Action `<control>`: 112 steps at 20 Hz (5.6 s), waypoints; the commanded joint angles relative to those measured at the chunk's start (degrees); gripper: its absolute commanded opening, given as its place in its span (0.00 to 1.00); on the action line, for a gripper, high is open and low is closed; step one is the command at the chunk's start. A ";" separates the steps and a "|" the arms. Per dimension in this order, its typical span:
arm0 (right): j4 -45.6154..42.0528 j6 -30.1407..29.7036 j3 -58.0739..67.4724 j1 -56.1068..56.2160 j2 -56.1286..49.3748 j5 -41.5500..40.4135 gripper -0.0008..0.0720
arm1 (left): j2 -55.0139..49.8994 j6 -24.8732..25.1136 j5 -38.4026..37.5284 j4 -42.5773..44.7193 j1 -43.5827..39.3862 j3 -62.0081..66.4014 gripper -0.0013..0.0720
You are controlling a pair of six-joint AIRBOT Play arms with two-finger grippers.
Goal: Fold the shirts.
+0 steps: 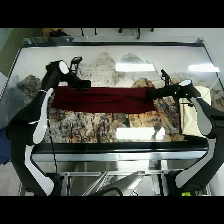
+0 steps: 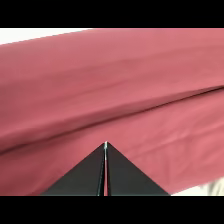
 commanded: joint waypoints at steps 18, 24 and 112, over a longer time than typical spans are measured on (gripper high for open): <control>2.56 14.86 24.61 -3.54 9.79 25.18 0.04 | -13.00 -3.43 19.69 -27.04 -20.61 10.47 0.04; 2.56 16.74 24.55 4.37 7.98 18.60 0.04 | 9.57 0.66 -0.02 -27.12 -0.98 9.84 0.04; -33.48 53.27 -12.63 -22.77 40.81 6.14 0.13 | 38.14 7.93 -11.67 -27.39 17.27 -1.70 0.04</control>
